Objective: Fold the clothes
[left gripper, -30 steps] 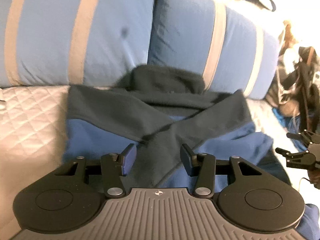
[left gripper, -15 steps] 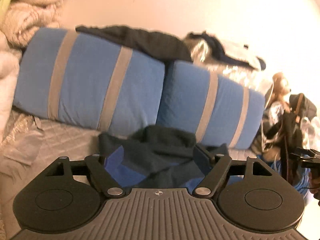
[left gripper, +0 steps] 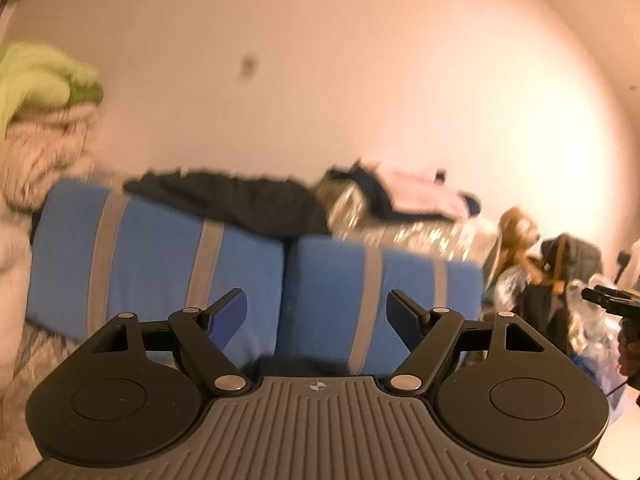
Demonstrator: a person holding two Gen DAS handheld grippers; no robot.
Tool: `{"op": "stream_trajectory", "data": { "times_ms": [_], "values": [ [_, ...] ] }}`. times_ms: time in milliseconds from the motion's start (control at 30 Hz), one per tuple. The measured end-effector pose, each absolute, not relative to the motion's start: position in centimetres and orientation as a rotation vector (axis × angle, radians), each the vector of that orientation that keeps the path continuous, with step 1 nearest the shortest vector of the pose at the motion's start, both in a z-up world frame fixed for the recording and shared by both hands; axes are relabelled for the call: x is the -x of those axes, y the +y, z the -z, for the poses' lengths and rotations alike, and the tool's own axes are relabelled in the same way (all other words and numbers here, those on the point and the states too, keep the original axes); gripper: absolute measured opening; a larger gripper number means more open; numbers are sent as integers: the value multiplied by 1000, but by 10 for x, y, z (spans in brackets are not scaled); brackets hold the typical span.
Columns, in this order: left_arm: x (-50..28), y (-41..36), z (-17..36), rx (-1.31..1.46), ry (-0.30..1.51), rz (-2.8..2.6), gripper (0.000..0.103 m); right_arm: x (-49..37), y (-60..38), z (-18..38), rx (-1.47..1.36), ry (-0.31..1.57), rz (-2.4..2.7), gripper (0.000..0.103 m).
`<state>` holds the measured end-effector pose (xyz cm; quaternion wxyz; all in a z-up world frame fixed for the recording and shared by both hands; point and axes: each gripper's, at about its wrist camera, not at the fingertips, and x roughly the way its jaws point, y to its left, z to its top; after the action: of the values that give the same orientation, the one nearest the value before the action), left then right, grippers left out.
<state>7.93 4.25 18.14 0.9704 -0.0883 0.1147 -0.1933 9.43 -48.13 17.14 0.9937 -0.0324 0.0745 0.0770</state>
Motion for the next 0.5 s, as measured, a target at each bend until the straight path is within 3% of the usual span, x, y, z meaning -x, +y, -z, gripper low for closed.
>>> {"op": "stream_trajectory", "data": {
  "times_ms": [267,500],
  "values": [
    [-31,68,-243,166,64,394,77,-51,-508,-253,-6,-57,-115,100],
    [24,99,-253,111,22,365,78,7,-532,-307,-30,-176,-108,100]
  ]
}}
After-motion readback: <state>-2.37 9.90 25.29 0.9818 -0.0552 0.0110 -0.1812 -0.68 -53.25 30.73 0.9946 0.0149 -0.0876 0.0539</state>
